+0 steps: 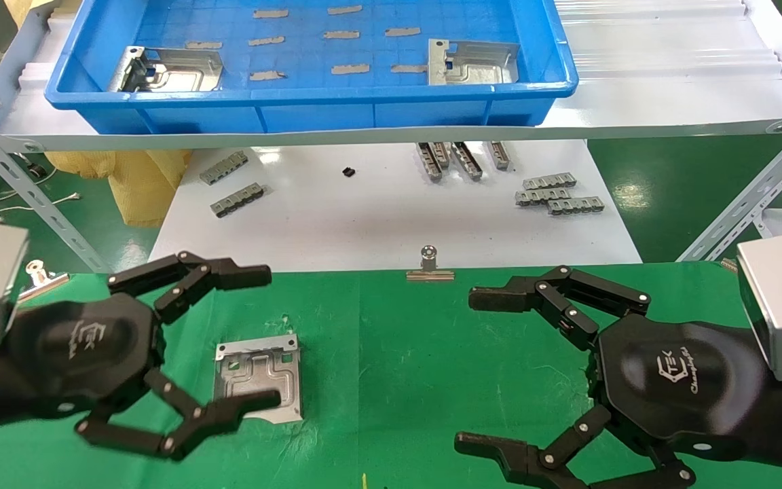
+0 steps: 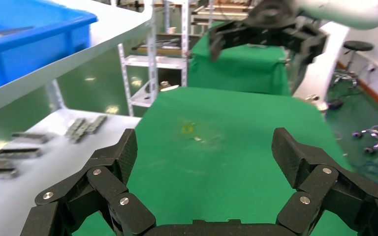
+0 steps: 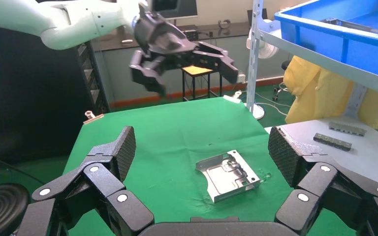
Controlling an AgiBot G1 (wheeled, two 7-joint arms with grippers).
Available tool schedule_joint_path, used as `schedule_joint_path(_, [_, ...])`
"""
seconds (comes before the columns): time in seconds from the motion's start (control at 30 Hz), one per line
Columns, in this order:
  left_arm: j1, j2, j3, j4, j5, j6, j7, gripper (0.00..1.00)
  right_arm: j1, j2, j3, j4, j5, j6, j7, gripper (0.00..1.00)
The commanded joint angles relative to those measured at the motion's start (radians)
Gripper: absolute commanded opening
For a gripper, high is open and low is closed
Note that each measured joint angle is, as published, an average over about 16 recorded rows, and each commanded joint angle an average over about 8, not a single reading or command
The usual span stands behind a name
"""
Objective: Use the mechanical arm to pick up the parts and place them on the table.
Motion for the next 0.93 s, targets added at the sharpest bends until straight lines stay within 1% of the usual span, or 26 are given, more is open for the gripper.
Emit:
schedule_joint_path(0.03, [0.022,-0.012,-0.016,-0.044,-0.012,-0.004,-0.029,1.00,0.000,0.000,0.000,0.000,0.000,0.000,0.000,1.00])
schedule_joint_path(0.23, [0.069,-0.037,-0.052,-0.141,-0.037,-0.012,-0.089,1.00,0.000,0.000,0.000,0.000,0.000,0.000,0.000,1.00])
schedule_joint_path(0.4, [0.086,-0.046,-0.065,-0.175,-0.048,-0.014,-0.104,1.00,0.000,0.000,0.000,0.000,0.000,0.000,0.000,1.00])
schedule_joint_path(0.93, [0.073,-0.039,-0.055,-0.148,-0.040,-0.014,-0.092,1.00,0.000,0.000,0.000,0.000,0.000,0.000,0.000,1.00])
